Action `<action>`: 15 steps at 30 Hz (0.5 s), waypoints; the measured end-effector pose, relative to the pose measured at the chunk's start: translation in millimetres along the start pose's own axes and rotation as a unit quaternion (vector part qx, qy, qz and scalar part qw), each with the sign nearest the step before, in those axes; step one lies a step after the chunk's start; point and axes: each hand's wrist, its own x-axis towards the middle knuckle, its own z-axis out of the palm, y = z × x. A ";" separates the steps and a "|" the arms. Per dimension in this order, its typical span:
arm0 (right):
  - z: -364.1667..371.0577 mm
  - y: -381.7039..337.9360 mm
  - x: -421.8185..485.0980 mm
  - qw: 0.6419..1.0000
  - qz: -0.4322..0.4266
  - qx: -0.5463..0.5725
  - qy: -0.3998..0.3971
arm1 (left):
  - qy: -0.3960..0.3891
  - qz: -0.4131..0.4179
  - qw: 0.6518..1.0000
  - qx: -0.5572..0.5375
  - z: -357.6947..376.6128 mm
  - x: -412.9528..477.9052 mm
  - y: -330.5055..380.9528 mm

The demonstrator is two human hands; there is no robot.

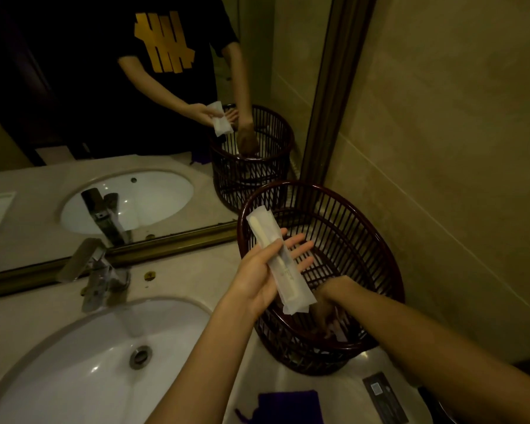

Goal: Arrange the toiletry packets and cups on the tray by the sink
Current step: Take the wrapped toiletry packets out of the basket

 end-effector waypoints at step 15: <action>-27.6 30.8 -119.0 0.564 -0.232 0.607 0.509 | 0.009 -0.026 0.999 -0.025 -7.7 7.1 2.8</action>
